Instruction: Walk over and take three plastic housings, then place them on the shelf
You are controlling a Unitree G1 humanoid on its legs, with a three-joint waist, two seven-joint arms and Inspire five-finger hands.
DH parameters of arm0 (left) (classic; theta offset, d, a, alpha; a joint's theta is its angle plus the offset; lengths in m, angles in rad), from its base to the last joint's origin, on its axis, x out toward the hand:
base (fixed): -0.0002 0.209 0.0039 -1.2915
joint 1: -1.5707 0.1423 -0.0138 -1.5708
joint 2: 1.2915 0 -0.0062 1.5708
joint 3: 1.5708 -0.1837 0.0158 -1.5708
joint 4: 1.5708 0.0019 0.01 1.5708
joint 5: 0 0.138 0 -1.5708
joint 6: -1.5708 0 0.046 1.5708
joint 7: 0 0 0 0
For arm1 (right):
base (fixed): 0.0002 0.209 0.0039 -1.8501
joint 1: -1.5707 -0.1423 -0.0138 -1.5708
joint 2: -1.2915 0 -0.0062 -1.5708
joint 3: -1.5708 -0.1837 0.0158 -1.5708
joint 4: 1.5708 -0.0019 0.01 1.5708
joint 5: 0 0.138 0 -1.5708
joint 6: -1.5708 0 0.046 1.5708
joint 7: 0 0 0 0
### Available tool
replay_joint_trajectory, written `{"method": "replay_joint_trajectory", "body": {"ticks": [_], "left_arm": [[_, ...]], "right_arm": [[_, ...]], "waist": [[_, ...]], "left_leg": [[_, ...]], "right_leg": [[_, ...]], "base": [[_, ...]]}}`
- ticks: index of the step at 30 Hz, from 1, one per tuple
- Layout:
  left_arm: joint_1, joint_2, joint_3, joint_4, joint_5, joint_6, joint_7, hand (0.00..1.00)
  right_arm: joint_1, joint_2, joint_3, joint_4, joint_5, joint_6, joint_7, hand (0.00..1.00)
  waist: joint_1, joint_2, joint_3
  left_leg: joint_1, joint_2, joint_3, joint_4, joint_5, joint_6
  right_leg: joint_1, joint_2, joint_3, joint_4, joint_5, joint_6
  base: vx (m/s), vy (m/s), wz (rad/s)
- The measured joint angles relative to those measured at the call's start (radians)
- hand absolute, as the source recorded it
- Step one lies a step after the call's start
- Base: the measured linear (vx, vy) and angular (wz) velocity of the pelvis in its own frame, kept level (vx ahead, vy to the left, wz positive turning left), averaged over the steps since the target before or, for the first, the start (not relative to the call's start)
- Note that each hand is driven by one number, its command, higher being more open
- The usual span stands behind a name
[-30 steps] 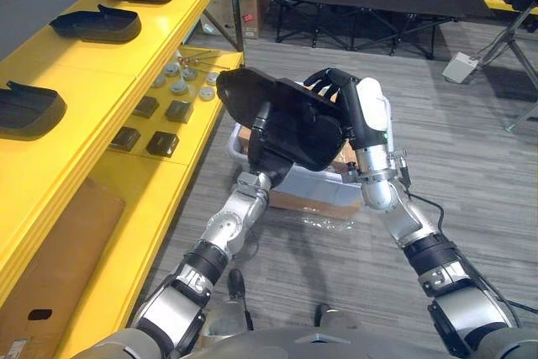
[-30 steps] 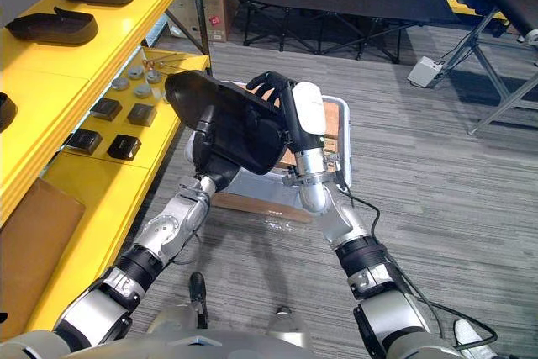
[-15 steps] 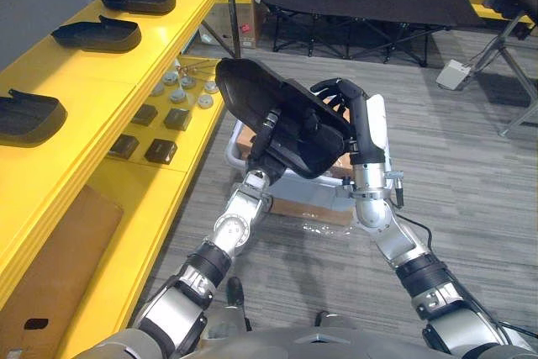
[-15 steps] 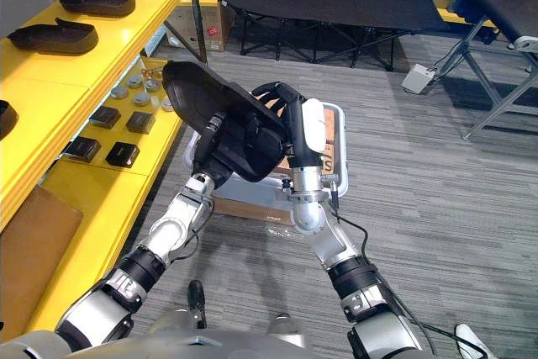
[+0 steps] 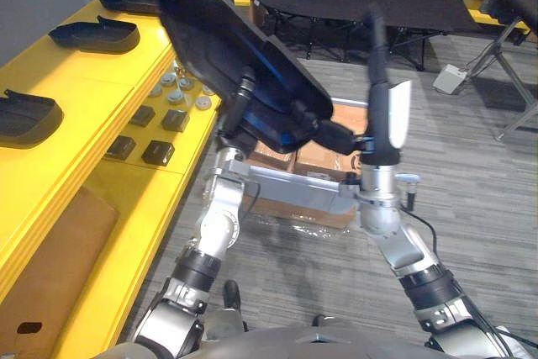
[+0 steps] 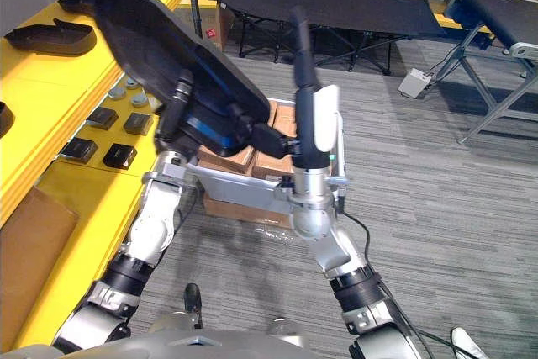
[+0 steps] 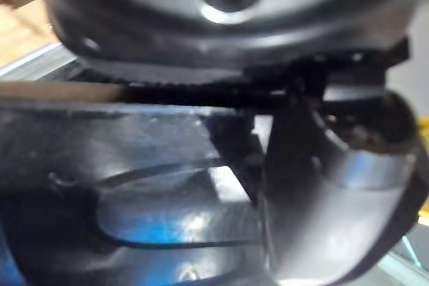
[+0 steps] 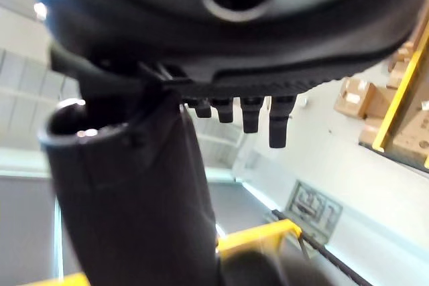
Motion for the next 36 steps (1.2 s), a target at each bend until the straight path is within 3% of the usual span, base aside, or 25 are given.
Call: {"method": "replay_joint_trajectory", "body": {"ticks": [5,8,13,17,20,23,27,31,36], "left_arm": [[0.11,0.004,0.218,-0.102,0.437,-0.023,0.268,0.0],[0.161,0.014,0.311,-0.148,0.627,-0.015,0.374,0.0],[0.268,0.057,0.377,-0.259,0.684,-0.021,0.325,0.0],[0.42,0.042,0.35,-0.36,0.604,-0.048,0.155,0.0],[0.528,0.025,0.334,-0.374,0.605,-0.059,0.061,0.0],[0.588,0.011,0.334,-0.374,0.613,-0.059,0.012,0.0],[0.604,0.011,0.34,-0.385,0.656,-0.059,0.016,0.0],[0.618,0.006,0.353,-0.438,0.662,-0.059,0.086,0.0],[0.646,-0.04,0.429,-0.442,0.685,-0.059,0.11,0.0]], "right_arm": [[0.151,0.054,-0.191,-0.117,0.434,-0.032,0.233,1.0],[0.249,0.091,-0.27,-0.126,0.658,0.023,0.389,1.0],[0.372,0.119,-0.329,-0.125,0.75,0.154,0.539,1.0],[0.429,0.134,-0.328,-0.123,0.714,0.261,0.622,1.0],[0.474,0.158,-0.324,-0.104,0.714,0.306,0.642,1.0],[0.477,0.158,-0.325,-0.061,0.646,0.311,0.609,1.0],[0.457,0.17,-0.268,0.015,0.667,0.301,0.569,1.0],[0.37,0.191,-0.127,0.107,0.664,0.287,0.518,1.0],[0.224,0.181,0.02,0.186,0.559,0.287,0.474,1.0]], "waist": [[-0.017,0.017,-0.017],[-0.024,0.025,-0.023],[-0.025,0.031,-0.046],[-0.024,0.031,-0.051],[-0.021,0.032,-0.052],[-0.017,0.032,-0.052],[0.013,0.036,-0.054],[0.062,0.039,-0.056],[0.151,0.048,-0.062]], "left_leg": [[0.0,0.001,-0.002,0.0,-0.007,-0.009],[-0.001,0.001,0.003,0.0,-0.007,-0.009],[-0.011,0.002,0.009,0.0,-0.01,-0.012],[-0.012,0.004,0.009,0.0,-0.013,-0.015],[-0.014,0.006,0.006,0.0,-0.014,-0.016],[-0.022,0.004,-0.008,0.0,-0.013,-0.017],[-0.052,-0.009,-0.064,0.001,-0.003,-0.019],[-0.076,-0.021,-0.124,0.003,0.01,-0.02],[-0.083,-0.044,-0.209,0.004,0.018,-0.015]], "right_leg": [[-0.002,0.001,-0.002,0.001,-0.01,-0.014],[-0.004,0.0,0.0,-0.001,-0.01,-0.015],[-0.018,0.0,0.009,-0.004,-0.009,-0.015],[-0.019,0.002,0.01,-0.006,-0.01,-0.016],[-0.019,0.004,0.006,-0.006,-0.013,-0.018],[-0.019,0.004,-0.006,-0.007,-0.014,-0.019],[-0.017,0.003,-0.06,-0.007,-0.018,-0.017],[-0.007,0.004,-0.123,-0.005,-0.024,-0.012],[0.038,0.001,-0.213,-0.005,-0.043,-0.005]], "base": [[0.0,0.0,0.0],[0.0,0.0,0.0],[0.0,0.0,-0.04],[0.0,0.0,-0.01],[0.0,-0.004,0.01],[0.0,-0.009,0.13],[-0.01,-0.005,0.35],[0.0,-0.023,0.48],[0.0,-0.04,0.54]]}}
